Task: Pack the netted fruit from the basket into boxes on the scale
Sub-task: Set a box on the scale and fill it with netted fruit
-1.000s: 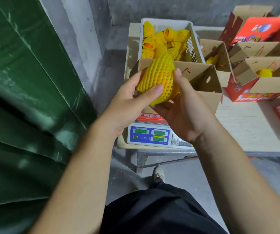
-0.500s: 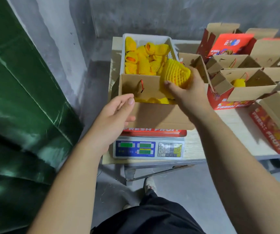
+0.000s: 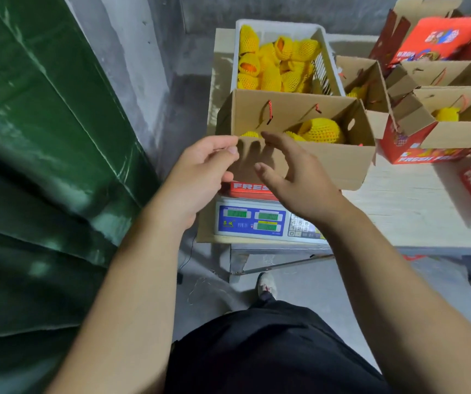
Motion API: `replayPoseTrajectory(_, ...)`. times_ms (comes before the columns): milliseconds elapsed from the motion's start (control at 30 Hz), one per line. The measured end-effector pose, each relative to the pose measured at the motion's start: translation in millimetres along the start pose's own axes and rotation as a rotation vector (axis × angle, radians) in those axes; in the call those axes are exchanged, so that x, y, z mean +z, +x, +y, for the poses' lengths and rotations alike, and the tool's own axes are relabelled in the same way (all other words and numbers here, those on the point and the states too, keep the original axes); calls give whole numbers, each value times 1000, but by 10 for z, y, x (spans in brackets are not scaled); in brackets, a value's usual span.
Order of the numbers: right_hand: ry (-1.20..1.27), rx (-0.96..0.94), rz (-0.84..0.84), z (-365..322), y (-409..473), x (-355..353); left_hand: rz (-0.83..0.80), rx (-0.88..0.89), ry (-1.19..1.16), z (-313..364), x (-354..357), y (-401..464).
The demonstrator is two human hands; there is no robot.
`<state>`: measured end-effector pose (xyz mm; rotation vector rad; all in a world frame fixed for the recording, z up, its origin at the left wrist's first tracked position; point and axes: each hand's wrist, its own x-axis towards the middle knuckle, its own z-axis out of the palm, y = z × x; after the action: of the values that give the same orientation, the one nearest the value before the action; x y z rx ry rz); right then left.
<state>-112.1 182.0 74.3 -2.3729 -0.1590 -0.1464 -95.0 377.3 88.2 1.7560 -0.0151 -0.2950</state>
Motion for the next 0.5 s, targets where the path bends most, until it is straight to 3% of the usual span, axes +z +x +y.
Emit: replayPoseTrajectory(500, 152, 70, -15, 105, 38, -73, -3, -12, 8, -79, 86, 101)
